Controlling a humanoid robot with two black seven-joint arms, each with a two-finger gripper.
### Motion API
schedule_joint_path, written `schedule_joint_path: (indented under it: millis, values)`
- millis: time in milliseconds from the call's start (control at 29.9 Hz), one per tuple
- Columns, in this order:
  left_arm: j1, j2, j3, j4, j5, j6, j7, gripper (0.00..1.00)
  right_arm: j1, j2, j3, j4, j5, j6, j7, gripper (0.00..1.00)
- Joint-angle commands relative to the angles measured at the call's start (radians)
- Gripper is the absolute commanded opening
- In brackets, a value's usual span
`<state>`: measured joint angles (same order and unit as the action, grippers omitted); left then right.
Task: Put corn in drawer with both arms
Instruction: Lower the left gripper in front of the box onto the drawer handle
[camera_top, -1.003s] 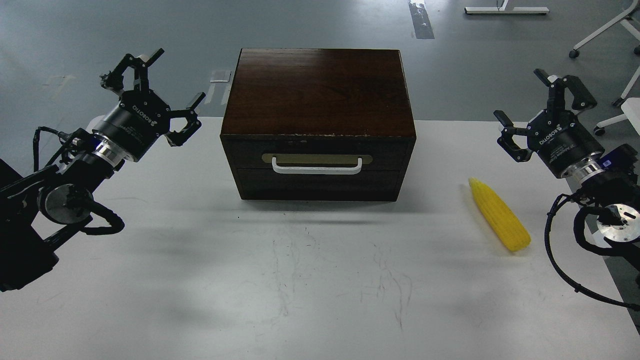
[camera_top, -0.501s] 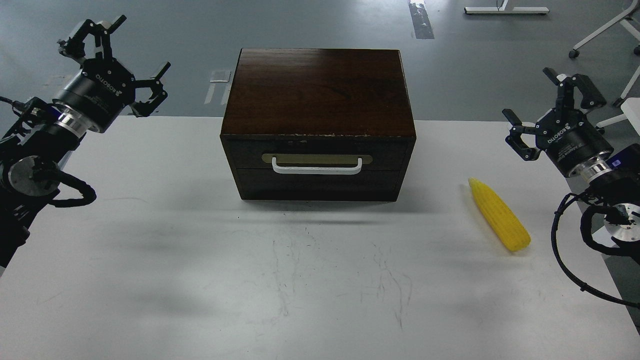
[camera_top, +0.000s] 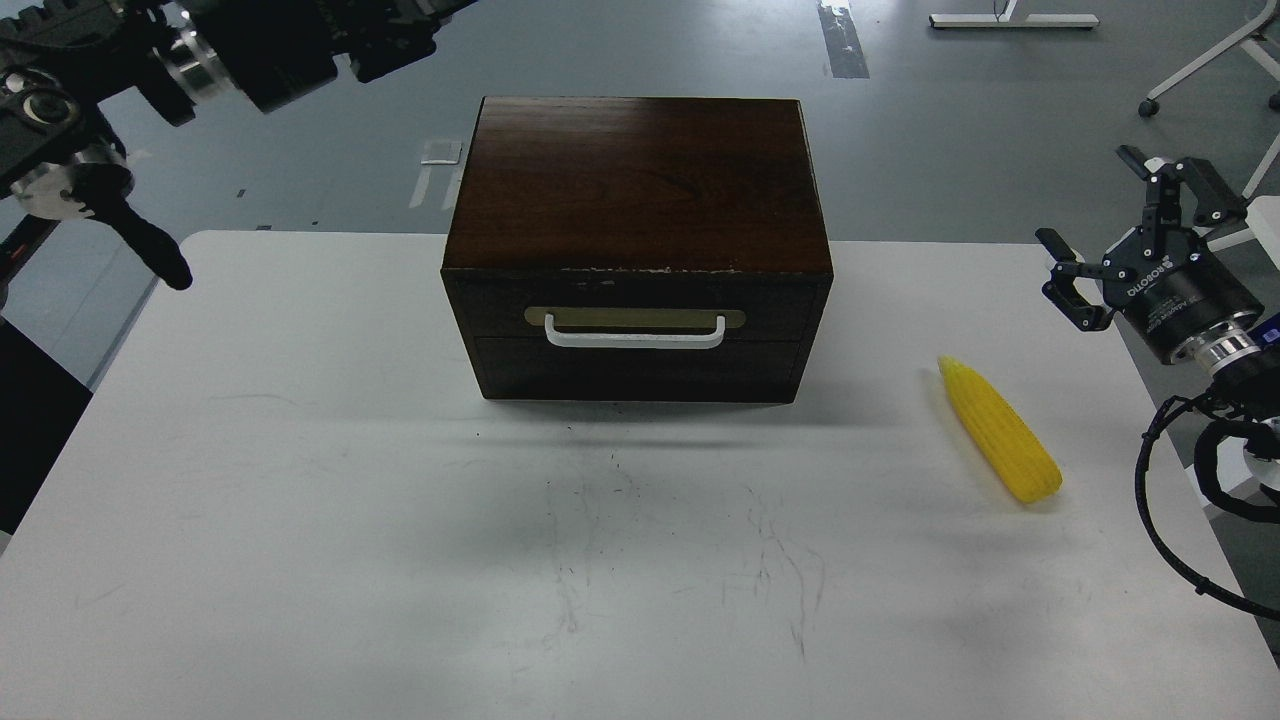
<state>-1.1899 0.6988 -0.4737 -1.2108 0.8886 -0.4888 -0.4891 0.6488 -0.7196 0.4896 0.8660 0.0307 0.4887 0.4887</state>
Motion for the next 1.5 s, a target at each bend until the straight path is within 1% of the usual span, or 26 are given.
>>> schedule_joint_path:
  millis: [0,33,167,201,301,334,368,434,501,535,635,702,936,1003,1203,1470]
  values:
    - [-0.06,-0.034,0.012,-0.088,0.296,0.0,0.0,0.98,-0.001,0.003,0.003,-0.004,0.0,0.0,0.0,1.0]
    - [-0.074,-0.059,0.013,-0.101,0.425,0.0,0.0,0.98,-0.001,0.003,0.004,-0.004,0.0,0.0,0.0,1.0]
    - [-0.1,-0.14,0.03,-0.104,0.685,0.0,0.0,0.98,-0.001,0.003,0.006,-0.002,0.0,0.0,0.0,1.0]
    - [-0.118,-0.162,0.059,-0.104,0.764,0.0,0.0,0.98,-0.001,0.002,0.007,-0.002,0.0,0.0,0.0,1.0]
    - [-0.192,-0.188,0.185,-0.104,0.858,0.0,0.0,0.98,-0.001,0.0,0.01,-0.001,0.0,0.0,0.0,1.0]
    - [-0.238,-0.199,0.263,-0.104,0.877,0.0,0.0,0.98,-0.001,0.0,0.01,-0.001,0.0,0.0,0.0,1.0]
    - [-0.259,-0.206,0.302,-0.102,0.882,0.0,0.0,0.98,-0.001,0.0,0.012,-0.002,0.0,0.0,0.0,1.0]
    - [-0.325,-0.242,0.421,-0.098,0.891,0.0,0.0,0.98,-0.003,-0.001,0.012,-0.004,0.0,0.0,0.0,1.0]
    - [-0.347,-0.266,0.46,-0.09,0.921,0.0,0.0,0.98,-0.003,0.0,0.009,-0.004,0.0,0.0,0.0,1.0]
    - [-0.358,-0.301,0.486,-0.081,0.973,0.0,0.0,0.98,-0.003,0.0,0.006,-0.004,0.0,0.0,0.0,1.0]
    - [-0.355,-0.34,0.503,-0.064,1.073,0.0,0.0,0.98,-0.005,0.0,0.003,-0.002,0.0,0.0,0.0,1.0]
    - [-0.361,-0.351,0.552,-0.059,1.113,0.0,0.0,0.98,-0.005,0.0,0.004,-0.002,0.0,0.0,0.0,1.0]
    - [-0.372,-0.406,0.603,0.005,1.133,0.0,0.0,0.98,-0.005,0.0,0.004,-0.002,-0.002,0.0,0.0,1.0]
    - [-0.37,-0.424,0.613,0.04,1.142,0.0,0.0,0.98,-0.006,0.0,0.003,-0.002,-0.002,0.0,0.0,1.0]
    - [-0.37,-0.435,0.667,0.056,1.152,0.0,0.0,0.98,-0.006,0.0,0.006,-0.004,-0.002,0.0,0.0,1.0]
    - [-0.355,-0.438,0.699,0.065,1.191,0.0,0.0,0.98,-0.011,0.0,0.006,-0.002,0.0,0.0,0.0,1.0]
